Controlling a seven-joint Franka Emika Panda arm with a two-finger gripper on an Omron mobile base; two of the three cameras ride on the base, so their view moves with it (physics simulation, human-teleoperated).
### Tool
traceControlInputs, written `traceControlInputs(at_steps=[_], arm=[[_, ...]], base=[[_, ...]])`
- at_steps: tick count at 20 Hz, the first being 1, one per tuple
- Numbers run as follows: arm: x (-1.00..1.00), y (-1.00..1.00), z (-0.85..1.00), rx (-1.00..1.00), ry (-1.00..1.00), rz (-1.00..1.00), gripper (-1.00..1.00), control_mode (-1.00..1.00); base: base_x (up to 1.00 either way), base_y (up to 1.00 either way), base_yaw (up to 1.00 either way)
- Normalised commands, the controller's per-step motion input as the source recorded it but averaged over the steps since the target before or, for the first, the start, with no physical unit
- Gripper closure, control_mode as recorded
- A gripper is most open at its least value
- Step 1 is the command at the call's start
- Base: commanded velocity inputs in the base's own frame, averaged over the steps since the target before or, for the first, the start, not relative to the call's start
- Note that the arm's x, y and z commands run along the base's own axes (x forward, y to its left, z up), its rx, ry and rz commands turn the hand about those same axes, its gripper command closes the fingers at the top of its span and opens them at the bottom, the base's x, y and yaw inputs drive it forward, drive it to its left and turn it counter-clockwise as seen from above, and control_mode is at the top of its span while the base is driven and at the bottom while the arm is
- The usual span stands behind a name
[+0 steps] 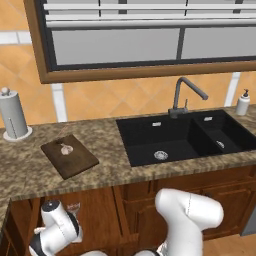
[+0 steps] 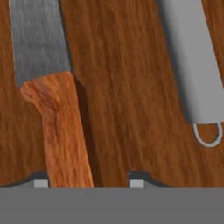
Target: Place the appropriate cutting tool for cutting the garlic skin on the cutting board.
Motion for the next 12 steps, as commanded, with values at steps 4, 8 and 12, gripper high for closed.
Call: traceControlInputs(at_steps=[4,8,12], arm=[[-0.26,0.00,0.00,-0.03,0.00,-0.16,1.00,-1.00],[-0.02,0.01,0.04,-0.02,0.00,-0.16,1.00,-1.00],[-0.08,0.04,0.63,0.00,0.00,-0.12,1.00,-1.00]], base=[[0.00,0.00,0.00],[0.00,0.00,0.00],[0.00,0.00,0.00]])
